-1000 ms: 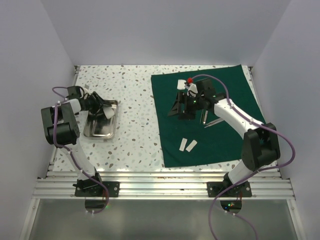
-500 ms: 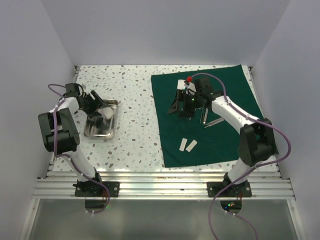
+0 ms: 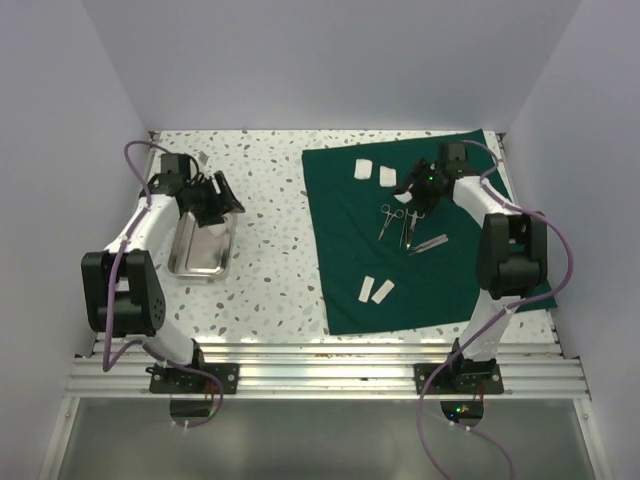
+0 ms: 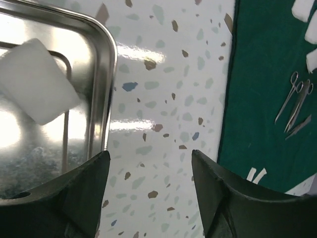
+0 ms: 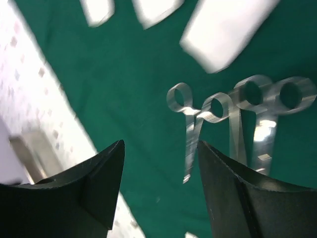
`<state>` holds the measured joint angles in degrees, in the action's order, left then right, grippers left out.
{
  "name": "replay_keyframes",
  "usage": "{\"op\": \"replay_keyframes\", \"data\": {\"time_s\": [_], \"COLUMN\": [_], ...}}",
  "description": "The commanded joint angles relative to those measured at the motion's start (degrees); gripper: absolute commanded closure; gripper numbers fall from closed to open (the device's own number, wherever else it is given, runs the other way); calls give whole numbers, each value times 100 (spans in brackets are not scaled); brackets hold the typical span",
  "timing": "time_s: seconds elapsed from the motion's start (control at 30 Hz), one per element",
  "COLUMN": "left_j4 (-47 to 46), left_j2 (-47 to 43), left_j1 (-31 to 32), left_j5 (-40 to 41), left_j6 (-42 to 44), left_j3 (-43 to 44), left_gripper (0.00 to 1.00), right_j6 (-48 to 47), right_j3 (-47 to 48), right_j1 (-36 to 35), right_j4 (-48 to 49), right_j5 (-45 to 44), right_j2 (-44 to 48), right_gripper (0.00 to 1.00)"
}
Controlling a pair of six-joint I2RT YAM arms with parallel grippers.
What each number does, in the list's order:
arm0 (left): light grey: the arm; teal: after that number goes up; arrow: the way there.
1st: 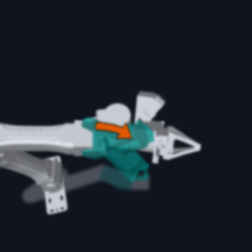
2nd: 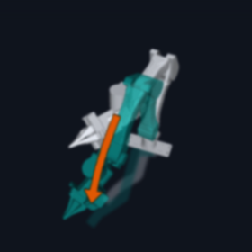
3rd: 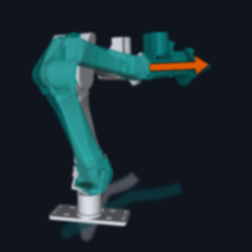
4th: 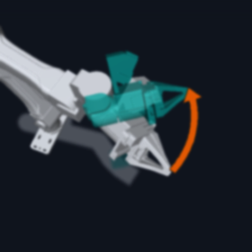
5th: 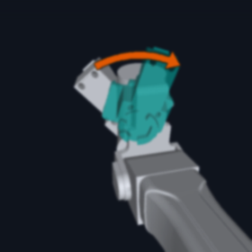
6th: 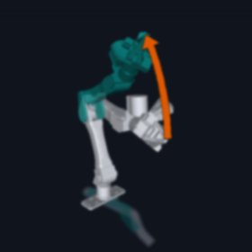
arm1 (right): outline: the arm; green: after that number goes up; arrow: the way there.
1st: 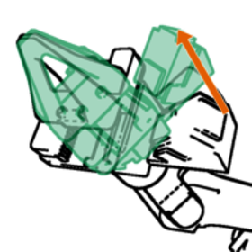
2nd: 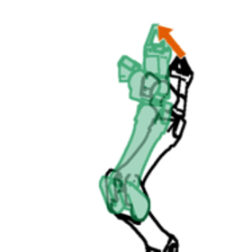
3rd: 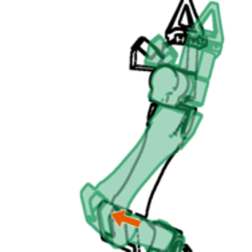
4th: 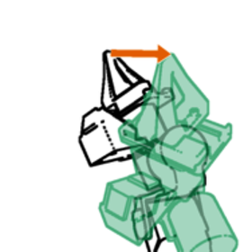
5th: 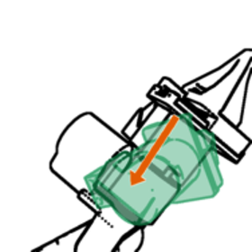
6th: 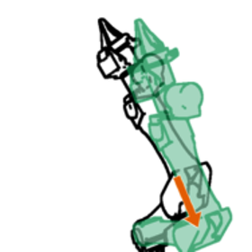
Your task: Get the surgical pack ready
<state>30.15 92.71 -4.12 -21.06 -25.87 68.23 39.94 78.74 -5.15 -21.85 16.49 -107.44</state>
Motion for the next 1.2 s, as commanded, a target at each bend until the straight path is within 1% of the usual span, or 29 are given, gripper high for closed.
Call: {"op": "replay_keyframes", "data": {"time_s": [0.0, 0.07, 0.13, 0.17, 0.23, 0.3, 0.5, 0.8, 0.9, 1.0, 1.1, 1.13, 1.17], "left_j4": [-87, -211, -369, -378, -370, -352, -185, -106, -80, -45, -36, -36, -36], "left_j2": [-419, -481, -499, -482, -464, -499, -438, -288, -253, -244, -209, -183, -174], "left_j1": [122, 200, 306, 350, 368, 368, 368, 377, 368, 377, 368, 368, 368], "left_j5": [-407, -591, -733, -776, -891, -926, -847, -830, -812, -795, -803, -821, -830], "left_j6": [249, 240, 258, 266, 267, 275, 346, 372, 389, 424, 425, 425, 433], "left_j3": [-213, -371, -459, -477, -486, -512, -477, -319, -319, -319, -310, -310, -301], "left_gripper": [30, 32, 36, 39, 42, 43, 44, 44, 44, 44, 44, 43, 44], "right_j6": [6, -188, -285, -320, -373, -365, -224, 57, 101, 154, 154, 145, 128], "right_j3": [255, 423, 493, 545, 651, 608, 783, 713, 643, 642, 678, 686, 704], "right_j1": [391, 497, 690, 760, 839, 884, 928, 954, 954, 954, 954, 954, 954], "right_j4": [225, 259, 496, 506, 523, 864, 1190, 1578, 1657, 1710, 1771, 1772, 1789], "right_j5": [-295, -304, -191, -147, -76, 20, 205, 477, 443, 451, 443, 390, 381], "right_j2": [-268, -471, -680, -760, -980, -1086, -1569, -1798, -1816, -1851, -1869, -1851, -1851], "right_gripper": [37, 39, 42, 44, 46, 48, 50, 53, 54, 57, 62, 67, 70]}}
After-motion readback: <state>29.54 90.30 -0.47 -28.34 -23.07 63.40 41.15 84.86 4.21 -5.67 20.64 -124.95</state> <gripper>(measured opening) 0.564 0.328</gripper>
